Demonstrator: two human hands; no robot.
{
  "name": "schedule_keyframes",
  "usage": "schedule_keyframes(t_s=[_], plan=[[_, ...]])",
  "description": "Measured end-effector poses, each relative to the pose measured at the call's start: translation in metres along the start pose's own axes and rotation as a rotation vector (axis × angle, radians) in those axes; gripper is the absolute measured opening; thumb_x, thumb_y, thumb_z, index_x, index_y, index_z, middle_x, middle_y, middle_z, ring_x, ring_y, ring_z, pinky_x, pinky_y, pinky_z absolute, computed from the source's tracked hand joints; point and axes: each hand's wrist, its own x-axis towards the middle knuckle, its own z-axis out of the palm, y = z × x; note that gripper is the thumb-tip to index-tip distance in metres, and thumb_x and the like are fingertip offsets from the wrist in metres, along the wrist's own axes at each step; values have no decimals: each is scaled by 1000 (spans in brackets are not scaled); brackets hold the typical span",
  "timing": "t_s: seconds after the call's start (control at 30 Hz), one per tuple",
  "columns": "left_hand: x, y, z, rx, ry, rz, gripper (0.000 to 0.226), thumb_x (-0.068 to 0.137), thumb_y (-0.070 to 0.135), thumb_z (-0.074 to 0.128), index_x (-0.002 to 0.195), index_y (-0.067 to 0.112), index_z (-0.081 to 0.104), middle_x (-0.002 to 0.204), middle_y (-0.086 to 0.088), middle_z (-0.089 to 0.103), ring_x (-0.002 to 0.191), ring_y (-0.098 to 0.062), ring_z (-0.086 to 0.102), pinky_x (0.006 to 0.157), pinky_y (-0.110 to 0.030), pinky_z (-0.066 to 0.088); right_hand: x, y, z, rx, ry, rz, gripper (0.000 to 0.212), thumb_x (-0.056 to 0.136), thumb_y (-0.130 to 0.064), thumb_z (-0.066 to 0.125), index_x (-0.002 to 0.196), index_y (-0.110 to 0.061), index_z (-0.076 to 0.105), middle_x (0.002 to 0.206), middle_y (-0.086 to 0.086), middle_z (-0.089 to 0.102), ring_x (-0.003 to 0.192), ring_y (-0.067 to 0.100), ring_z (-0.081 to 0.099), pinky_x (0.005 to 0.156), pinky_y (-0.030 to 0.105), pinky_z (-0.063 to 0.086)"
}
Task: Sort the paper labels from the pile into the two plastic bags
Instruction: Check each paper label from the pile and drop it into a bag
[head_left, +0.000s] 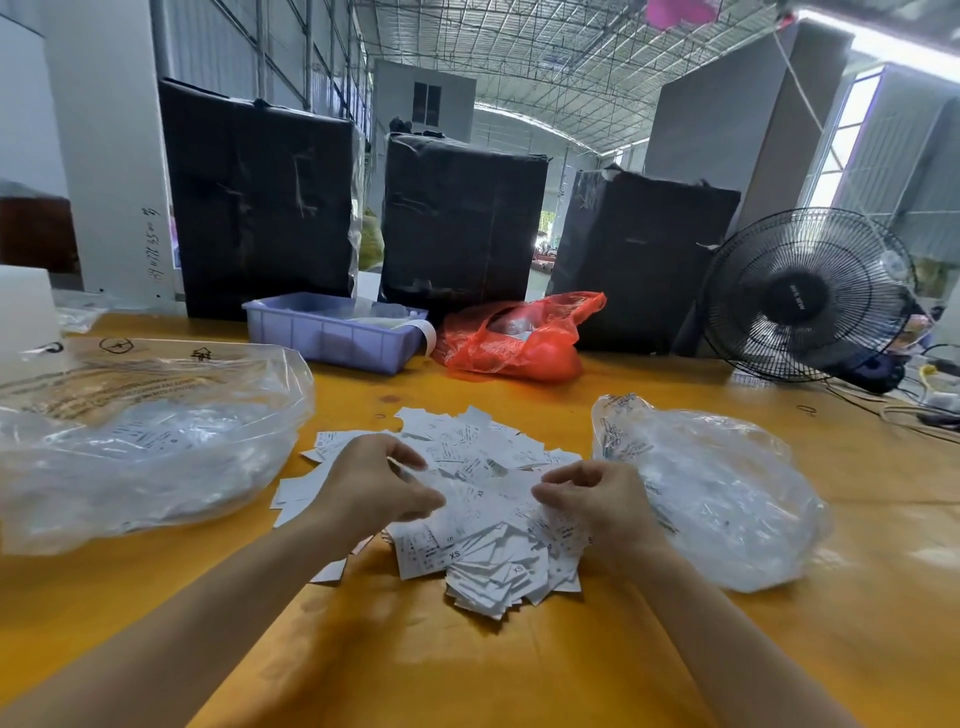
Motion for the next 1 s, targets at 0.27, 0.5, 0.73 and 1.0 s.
schedule_keyframes(t_s=[0.27, 0.5, 0.73, 1.0], plan=[[-4, 4, 8, -61, -44, 130, 17, 83, -5, 66, 79, 12, 66, 73, -5, 73, 64, -13, 64, 58, -17, 51, 3, 0, 5, 434, -4, 184, 2, 80, -4, 68, 80, -2, 70, 89, 23, 69, 75, 30, 66, 71, 43, 56], [-6, 6, 10, -77, -217, 88, 18, 80, -1, 71, 91, 13, 68, 74, -5, 65, 62, -9, 59, 60, -19, 49, -5, -15, 5, 794, -152, 223, 17, 83, 9, 56, 99, 7, 61, 87, 19, 71, 74, 24, 68, 61, 30, 59], [-14, 11, 21, -281, -469, -78, 18, 69, 9, 78, 82, -3, 71, 60, -4, 61, 51, -7, 56, 50, -15, 46, -22, -29, 22, 795, -223, 47, 20, 64, -5, 65, 80, 5, 64, 73, 15, 66, 65, 21, 67, 59, 28, 58], [-8, 8, 14, -121, -275, 6, 30, 67, 0, 81, 91, 9, 66, 76, -7, 70, 65, -9, 67, 61, -17, 52, -16, -23, 10, 43, 149, -387, 7, 90, -9, 60, 94, -15, 62, 68, 11, 66, 51, 14, 63, 43, 26, 52]])
